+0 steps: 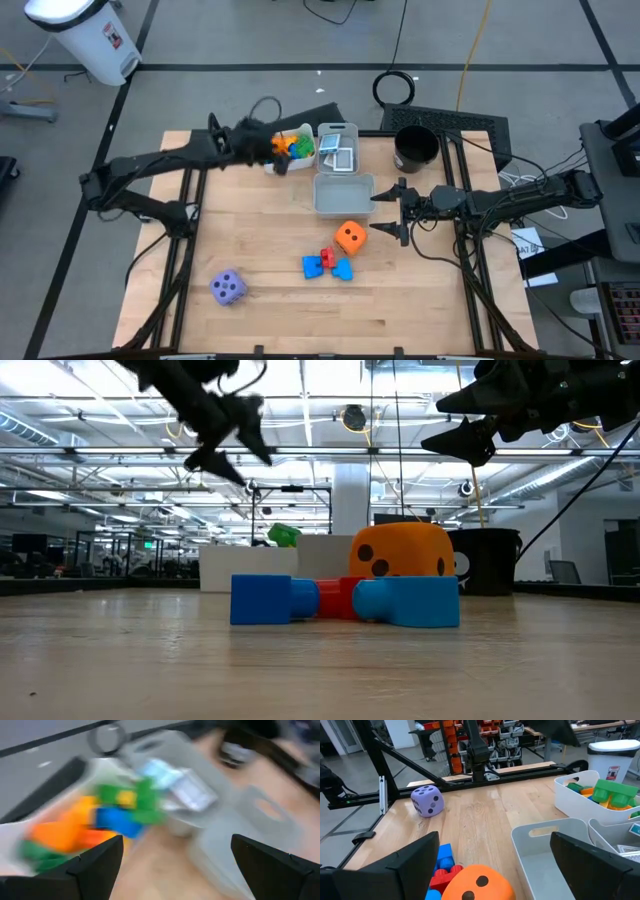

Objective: Pick & Place Toys
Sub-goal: Put the blue game piece into the white bin

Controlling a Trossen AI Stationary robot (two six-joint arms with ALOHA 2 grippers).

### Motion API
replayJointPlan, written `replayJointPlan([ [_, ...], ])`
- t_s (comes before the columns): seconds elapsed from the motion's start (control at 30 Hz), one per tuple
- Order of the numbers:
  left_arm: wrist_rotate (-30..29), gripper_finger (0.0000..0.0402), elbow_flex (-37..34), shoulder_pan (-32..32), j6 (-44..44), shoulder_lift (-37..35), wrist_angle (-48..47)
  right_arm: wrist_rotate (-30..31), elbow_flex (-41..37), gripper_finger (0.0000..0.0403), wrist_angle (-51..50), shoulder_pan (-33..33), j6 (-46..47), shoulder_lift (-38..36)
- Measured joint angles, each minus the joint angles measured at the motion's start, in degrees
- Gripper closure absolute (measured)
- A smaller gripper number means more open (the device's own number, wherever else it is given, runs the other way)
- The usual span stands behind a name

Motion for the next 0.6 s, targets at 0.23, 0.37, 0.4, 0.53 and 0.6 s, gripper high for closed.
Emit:
replayJointPlan([
  [0.23, -1.4, 0.0025, 0.0, -22.8, 0.1, 0.2, 0.8, 0.0, 0.0, 0.0046, 0.0, 0.0, 0.0, 0.0],
  [0.37, -1.7, 0.0025, 0.0, -35.5, -3.5, 3.8, 0.6, 0.0, 0.0, 0.0046, 0.2, 0.0, 0.8, 0.0],
  [0.4, -2.2, 0.0025, 0.0, -38.2, -4.8, 5.1, 1.0, 0.0, 0.0, 0.0046, 0.2, 0.0, 1.0, 0.0],
  [0.53, -2.8, 0.0025, 0.0, -45.7, -7.4, 11.8, 6.6, 0.0, 0.0, 0.0046, 0.4, 0.0, 1.1, 0.0],
  [0.6, -2.2, 0.0025, 0.0, -47.8, -7.2, 15.4, 11.0, 0.0, 0.0, 0.0046, 0.4, 0.0, 1.1, 0.0],
])
